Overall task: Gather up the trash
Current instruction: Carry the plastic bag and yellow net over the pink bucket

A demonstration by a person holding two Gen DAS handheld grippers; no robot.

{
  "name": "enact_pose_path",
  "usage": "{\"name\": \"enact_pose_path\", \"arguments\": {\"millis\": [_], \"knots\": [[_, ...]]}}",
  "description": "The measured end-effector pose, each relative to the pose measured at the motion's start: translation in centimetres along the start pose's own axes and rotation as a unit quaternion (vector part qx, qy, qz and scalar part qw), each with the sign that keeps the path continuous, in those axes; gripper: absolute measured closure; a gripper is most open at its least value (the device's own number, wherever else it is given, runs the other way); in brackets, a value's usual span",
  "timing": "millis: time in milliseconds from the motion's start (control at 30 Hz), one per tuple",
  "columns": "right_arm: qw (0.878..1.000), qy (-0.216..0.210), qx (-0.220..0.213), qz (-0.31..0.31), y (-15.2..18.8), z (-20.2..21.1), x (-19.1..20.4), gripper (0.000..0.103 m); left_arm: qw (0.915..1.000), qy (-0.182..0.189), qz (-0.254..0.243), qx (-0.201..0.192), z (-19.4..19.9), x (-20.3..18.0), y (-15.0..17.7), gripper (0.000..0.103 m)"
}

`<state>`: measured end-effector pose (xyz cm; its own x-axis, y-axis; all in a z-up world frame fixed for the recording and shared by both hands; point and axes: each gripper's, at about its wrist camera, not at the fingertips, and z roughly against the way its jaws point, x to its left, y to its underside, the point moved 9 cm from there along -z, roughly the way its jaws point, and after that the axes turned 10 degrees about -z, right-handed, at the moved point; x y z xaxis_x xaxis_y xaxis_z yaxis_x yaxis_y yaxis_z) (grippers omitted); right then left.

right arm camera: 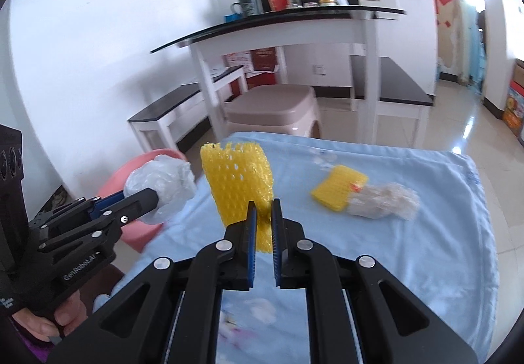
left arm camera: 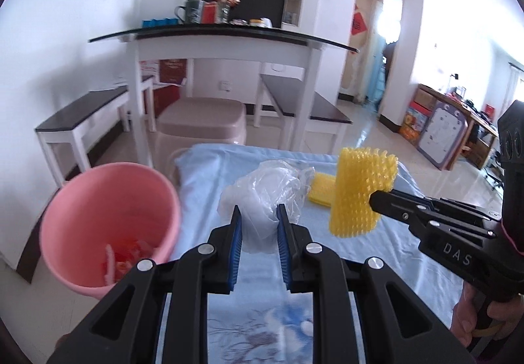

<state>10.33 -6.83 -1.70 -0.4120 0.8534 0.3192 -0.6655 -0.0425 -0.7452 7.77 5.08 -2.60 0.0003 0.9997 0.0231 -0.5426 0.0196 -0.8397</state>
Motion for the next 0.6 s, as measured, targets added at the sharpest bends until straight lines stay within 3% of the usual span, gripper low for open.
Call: {"name": "enact_pose_path", "arguments": {"millis": [267, 600], "knots": [[0.999, -0.041, 0.006, 0.025, -0.7, -2.9, 6.3, 0.094, 0.9973, -0.062, 0.036, -0.013, 2.3, 6.4, 0.3, 0.084], [0.995, -0.077, 0.027, 0.064, -0.3, -6.5, 13.4, 0.094, 0.9864, -0.136, 0.092, -0.003, 4.3, 15.7, 3.5, 0.084]]}}
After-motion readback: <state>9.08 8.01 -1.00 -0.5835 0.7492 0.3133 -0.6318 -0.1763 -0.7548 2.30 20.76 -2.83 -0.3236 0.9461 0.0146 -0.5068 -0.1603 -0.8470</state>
